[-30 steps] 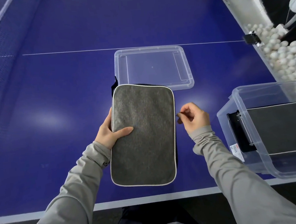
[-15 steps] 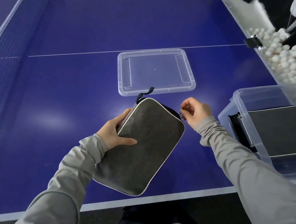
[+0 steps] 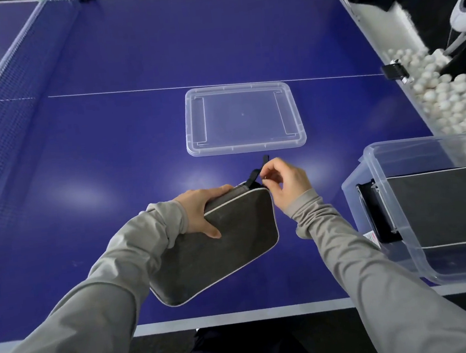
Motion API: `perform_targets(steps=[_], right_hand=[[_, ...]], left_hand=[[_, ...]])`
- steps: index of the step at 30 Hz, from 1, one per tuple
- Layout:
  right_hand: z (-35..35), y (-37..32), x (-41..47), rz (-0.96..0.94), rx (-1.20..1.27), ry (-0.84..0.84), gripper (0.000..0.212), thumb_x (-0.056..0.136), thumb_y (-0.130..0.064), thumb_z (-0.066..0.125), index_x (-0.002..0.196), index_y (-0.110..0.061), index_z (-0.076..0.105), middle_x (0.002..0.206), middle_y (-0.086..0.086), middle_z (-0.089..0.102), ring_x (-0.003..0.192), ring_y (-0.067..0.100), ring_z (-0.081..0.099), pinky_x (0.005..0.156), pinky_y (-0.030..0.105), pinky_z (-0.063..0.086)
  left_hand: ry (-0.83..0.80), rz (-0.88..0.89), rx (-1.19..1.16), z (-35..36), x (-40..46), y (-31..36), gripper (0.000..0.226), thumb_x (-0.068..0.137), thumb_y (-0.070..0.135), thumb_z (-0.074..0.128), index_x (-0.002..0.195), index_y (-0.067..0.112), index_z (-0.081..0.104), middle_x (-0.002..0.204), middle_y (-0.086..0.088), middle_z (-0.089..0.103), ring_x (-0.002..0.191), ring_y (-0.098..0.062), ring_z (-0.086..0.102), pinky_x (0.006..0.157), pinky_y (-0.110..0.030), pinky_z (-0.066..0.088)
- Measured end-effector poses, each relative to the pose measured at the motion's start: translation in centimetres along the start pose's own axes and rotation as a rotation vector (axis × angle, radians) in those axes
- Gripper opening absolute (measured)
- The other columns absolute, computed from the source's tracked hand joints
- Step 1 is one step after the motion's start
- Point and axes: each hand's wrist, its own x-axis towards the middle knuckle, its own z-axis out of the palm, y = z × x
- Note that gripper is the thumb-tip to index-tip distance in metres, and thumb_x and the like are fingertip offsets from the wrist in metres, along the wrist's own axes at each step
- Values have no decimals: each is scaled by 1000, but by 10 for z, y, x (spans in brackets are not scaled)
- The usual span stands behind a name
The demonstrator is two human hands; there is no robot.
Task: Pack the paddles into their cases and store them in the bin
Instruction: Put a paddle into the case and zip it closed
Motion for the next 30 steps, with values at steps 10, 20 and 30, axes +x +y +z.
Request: perform_targets(steps=[10,20,30], right_hand=[[11,-3,-8,-94,-124,-107,8,80,5,57,86,1,60,89,13,64,81,27,59,75,30,46],[-3,9,-6,153,171,19,13,81,-1,64,93,-2,61,90,2,65,77,12,56,76,23,45],[-6,35,-37,487,510,70,44,81,-7,67,121,-9,47,110,5,55,93,14,56,70,6,46]], left_hand=[[-74,-33,23,14,12,4,103,60,33,83,144,40,24,123,10,60,110,-16,57,98,-28,43],[75,-37,-356,27,0,-5,98,55,26,87,140,33,37,117,13,60,107,-9,57,97,-25,44],[496,-156,-1039,38,-13,-13,89,47,21,87,128,35,53,104,12,71,96,-6,67,78,-21,54]])
